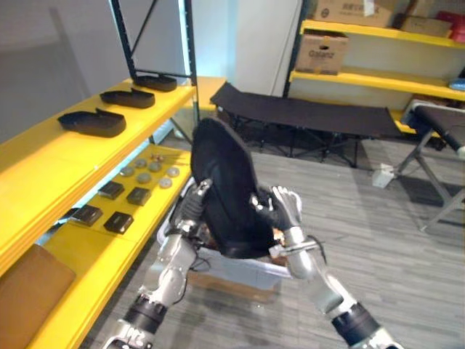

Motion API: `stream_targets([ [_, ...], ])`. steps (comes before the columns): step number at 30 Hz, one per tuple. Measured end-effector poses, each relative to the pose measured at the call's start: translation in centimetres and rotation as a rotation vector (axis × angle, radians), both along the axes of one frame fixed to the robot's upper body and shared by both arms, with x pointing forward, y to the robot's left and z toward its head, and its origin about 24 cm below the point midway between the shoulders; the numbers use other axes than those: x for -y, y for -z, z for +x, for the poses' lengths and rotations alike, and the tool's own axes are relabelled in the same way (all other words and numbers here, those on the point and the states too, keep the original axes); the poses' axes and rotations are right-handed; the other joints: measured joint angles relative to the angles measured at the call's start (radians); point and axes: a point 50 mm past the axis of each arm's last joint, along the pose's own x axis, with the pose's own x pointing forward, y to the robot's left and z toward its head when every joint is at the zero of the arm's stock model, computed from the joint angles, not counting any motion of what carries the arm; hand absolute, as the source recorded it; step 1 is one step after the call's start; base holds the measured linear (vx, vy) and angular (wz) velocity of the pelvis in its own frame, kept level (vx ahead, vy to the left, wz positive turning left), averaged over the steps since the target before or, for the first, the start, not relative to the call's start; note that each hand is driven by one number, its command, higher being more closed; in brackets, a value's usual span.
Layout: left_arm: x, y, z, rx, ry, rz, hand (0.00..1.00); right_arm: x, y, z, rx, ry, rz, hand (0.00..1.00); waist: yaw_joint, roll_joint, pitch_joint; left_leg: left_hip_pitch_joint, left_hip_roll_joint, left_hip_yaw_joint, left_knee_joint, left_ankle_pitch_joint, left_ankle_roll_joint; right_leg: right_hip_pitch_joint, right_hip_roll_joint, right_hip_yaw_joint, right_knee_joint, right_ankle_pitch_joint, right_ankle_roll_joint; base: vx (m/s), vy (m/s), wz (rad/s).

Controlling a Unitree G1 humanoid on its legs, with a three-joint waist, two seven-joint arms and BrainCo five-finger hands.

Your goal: Walk over and take plastic housings, then place them on the shelf

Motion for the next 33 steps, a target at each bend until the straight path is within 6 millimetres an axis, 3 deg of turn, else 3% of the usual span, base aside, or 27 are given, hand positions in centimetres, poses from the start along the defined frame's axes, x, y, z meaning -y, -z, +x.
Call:
stream_targets([
  [14,-1.1,0.5,-1.1,0.024,-0.114,0.136,1.00,-1.2,1.8,-1.1,-0.121,-0.082,0.074,0.00,0.000,-0.011,0.005,-0.016,0.000,0.000,0.000,0.000,0.000,-0.015,0.000,-0.001,0.000,-0.001,-0.001,0.00,0.000,0.00],
  [22,-0.6,-1.4,-1.6,0.156,-0.336,0.441,1.00,-1.3,1.7,-0.9,-0.109,-0.005,0.131,0.00,0.005,-0.014,0.008,-0.017,-0.001,0.000,0.000,-0.001,0.000,-0.015,-0.001,-0.001,0.000,-0.001,-0.001,0.00,0.000,0.00],
  [25,-0.7,-2.2,-2.0,0.226,-0.487,0.611,1.00,-1.6,0.6,-1.2,-0.052,0.025,0.199,0.00,0.004,-0.009,0.012,-0.017,-0.001,0.000,0.000,-0.003,-0.001,-0.015,-0.001,-0.001,0.000,-0.002,0.000,0.00,0.000,0.00],
  [30,-2.2,-1.4,-3.1,0.210,-0.666,0.791,1.00,0.6,-2.7,-2.4,0.120,0.115,0.338,0.00,-0.001,-0.006,0.014,-0.017,0.000,0.004,0.000,-0.010,-0.003,-0.018,-0.001,0.002,-0.002,-0.003,0.000,0.00,0.000,-0.02],
  [33,-3.8,-0.7,-3.8,0.170,-0.761,0.872,1.00,3.1,-2.2,-3.1,0.091,0.194,0.423,0.00,0.000,-0.006,0.014,-0.018,0.000,0.021,0.000,-0.016,-0.005,-0.033,0.000,0.021,-0.002,-0.002,0.001,0.01,0.007,-0.14],
])
